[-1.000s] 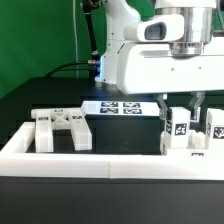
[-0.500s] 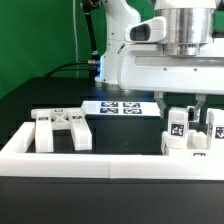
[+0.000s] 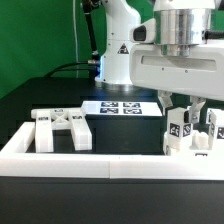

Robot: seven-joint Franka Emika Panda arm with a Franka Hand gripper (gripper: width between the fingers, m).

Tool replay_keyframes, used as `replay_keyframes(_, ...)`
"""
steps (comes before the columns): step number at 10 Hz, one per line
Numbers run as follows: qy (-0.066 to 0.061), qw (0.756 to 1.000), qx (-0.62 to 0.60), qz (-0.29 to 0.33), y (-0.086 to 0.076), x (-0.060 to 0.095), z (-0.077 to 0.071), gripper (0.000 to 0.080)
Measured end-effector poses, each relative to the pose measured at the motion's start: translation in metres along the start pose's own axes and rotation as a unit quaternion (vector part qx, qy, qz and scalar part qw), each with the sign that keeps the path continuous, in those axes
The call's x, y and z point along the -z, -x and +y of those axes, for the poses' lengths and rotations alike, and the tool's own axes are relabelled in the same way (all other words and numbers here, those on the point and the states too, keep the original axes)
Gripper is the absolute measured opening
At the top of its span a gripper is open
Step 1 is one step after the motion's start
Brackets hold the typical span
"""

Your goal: Assemble chair

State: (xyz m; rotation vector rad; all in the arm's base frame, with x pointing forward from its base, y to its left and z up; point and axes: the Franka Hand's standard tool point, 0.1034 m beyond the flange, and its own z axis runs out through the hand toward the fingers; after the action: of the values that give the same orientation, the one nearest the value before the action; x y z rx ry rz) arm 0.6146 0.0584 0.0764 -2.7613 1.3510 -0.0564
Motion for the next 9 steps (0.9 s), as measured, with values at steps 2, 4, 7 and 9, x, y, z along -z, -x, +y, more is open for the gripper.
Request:
replay_keyframes(2,-0.002,0.999,-0.049,0.0,-0.0001,0.0,-0.0002,0.0293)
replay_keyframes(4,-0.002,1.0,-0.017,0.0,-0.0001,-0.0001,-0.0001,0.0294)
replay_keyframes(7,-0.001,0.994,0.108,0.001,0.0005,0.0003,-0.0004,0.0636)
replay_keyframes(9,0.001,0.973,0.231,0.002,0.0001,0.0004,-0.0002,0.0647)
